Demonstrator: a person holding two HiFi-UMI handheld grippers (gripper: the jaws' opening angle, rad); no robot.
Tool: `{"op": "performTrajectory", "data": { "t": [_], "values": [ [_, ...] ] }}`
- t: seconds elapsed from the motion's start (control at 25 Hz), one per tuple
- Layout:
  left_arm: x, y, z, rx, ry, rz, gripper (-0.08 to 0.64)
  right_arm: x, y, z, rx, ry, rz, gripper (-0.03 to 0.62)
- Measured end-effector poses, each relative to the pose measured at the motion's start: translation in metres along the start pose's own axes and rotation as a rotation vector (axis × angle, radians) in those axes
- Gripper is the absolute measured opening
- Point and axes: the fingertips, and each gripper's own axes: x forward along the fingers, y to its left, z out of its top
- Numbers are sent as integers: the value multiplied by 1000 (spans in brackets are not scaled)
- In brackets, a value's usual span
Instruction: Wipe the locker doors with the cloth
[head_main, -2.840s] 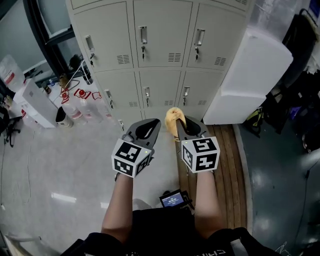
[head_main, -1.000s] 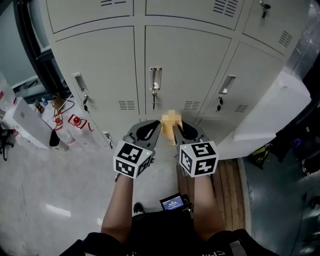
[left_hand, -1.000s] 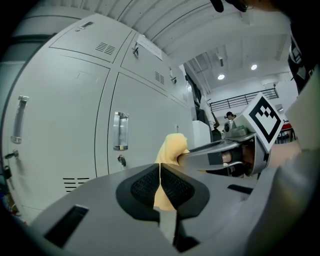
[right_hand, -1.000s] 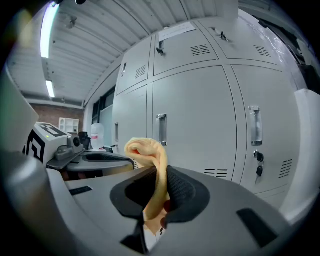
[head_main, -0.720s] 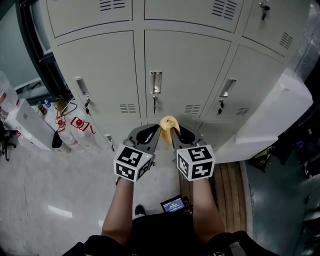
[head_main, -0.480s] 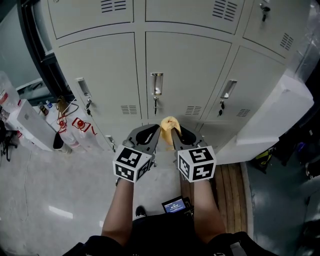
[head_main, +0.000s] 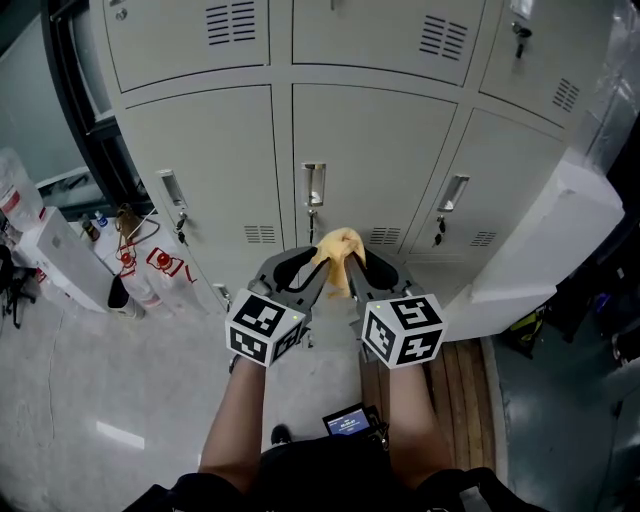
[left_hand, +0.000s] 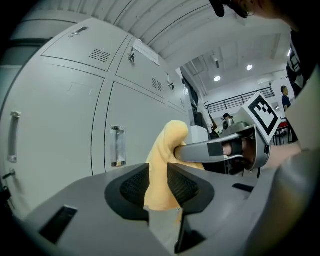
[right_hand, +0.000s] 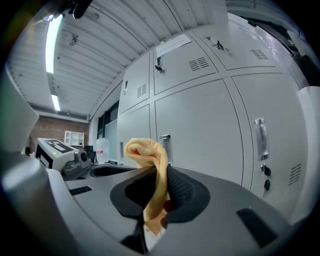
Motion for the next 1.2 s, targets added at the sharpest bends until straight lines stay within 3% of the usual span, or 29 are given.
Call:
{"op": "performTrajectory", "data": {
  "t": [0.04,0.24,0.4,0.72,0.84,1.04,1.2],
  "values": [
    [2,0,6,21,-2,-4,109,1,2,7,-1,-12,9,75],
    [3,14,47,100,-50,63,107,7,15,43,-39,-68,60,75],
    [4,32,86,166,-66,119,65,16,22,81,-80,-116,86,75],
    [16,81,153,32,-87,188,48,56,34,158,-206,-151,49,75],
    [23,102,173,30,-114,220,44,75,32,179,-223,-170,27,75],
    [34,125,194,35,-158,203,44,99,27,203,-248,-181,24,75],
    [41,128,199,59,-148,188,44,109,17,212,-205,-177,21,75]
  ]
}}
